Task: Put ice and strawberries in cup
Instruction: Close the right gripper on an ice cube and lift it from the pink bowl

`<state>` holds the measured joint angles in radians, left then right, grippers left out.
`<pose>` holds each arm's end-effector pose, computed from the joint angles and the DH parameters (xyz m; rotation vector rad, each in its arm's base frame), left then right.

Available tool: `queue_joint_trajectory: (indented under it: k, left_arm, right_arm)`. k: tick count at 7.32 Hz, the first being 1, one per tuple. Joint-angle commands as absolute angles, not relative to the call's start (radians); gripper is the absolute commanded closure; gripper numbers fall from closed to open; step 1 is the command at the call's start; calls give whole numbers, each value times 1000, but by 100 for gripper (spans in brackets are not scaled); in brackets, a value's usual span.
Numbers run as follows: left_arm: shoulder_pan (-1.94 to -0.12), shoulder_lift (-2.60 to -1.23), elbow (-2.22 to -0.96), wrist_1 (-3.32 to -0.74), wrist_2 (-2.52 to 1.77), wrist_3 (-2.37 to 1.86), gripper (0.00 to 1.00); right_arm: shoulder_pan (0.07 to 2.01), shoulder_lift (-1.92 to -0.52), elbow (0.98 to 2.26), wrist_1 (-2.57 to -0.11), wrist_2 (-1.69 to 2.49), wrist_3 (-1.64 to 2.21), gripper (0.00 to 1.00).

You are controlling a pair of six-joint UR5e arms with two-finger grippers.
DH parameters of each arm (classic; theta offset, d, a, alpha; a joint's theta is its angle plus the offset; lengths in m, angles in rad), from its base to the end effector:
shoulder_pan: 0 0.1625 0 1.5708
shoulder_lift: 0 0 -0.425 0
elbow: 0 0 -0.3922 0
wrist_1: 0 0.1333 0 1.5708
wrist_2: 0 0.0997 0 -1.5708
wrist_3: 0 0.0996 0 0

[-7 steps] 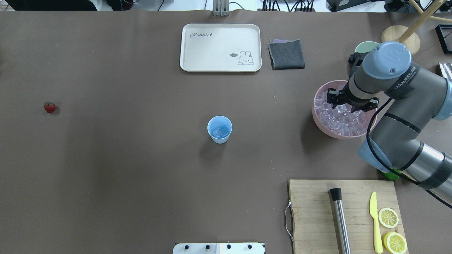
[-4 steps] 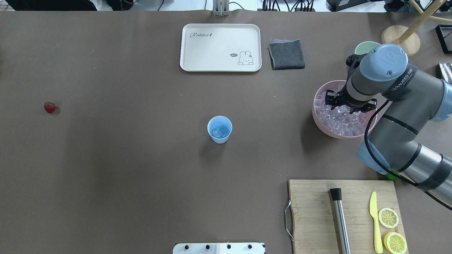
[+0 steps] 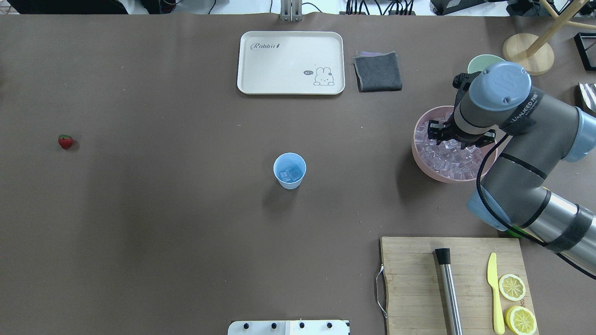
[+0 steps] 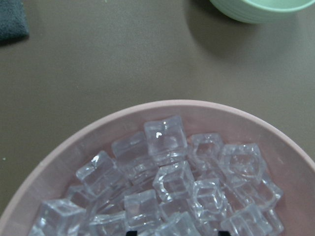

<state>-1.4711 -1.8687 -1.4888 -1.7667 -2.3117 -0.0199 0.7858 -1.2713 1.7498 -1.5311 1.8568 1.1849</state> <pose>-0.0032 -0.6321 0.5122 0.3488 0.7533 0.2277 -0.3550 -0.5041 0.4216 0.0518 -0.5857 0.3143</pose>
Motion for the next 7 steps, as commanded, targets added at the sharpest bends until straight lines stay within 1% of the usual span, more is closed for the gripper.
queue_joint_trajectory:
  k: [1, 2, 3, 4, 5, 6, 7]
  left_arm:
    - [-1471, -1870, -1489, -1767, -2312, -20, 2]
    - [-1471, -1870, -1488, -1767, -2312, -20, 2]
    - [-1471, -1870, -1488, -1767, -2312, -20, 2]
    - [-1471, -1870, -1488, -1767, -2312, -20, 2]
    - [-1471, -1870, -1488, -1766, -2312, -20, 2]
    - [-1471, -1870, -1486, -1766, -2312, -20, 2]
    - [-1471, -1870, -1488, -1766, -2312, -20, 2]
  right_arm:
    - [785, -1270, 1744, -1531, 1853, 1181, 50]
    - [784, -1272, 1744, -1531, 1853, 1183, 53]
    - [784, -1272, 1746, -1531, 1853, 1183, 53]
    - [784, -1272, 1747, -1529, 1853, 1184, 60]
    - [784, -1270, 1747, -1529, 1853, 1183, 81]
    - [784, -1270, 1755, -1529, 1853, 1183, 100]
    - [785, -1272, 1758, -1531, 1855, 1183, 100]
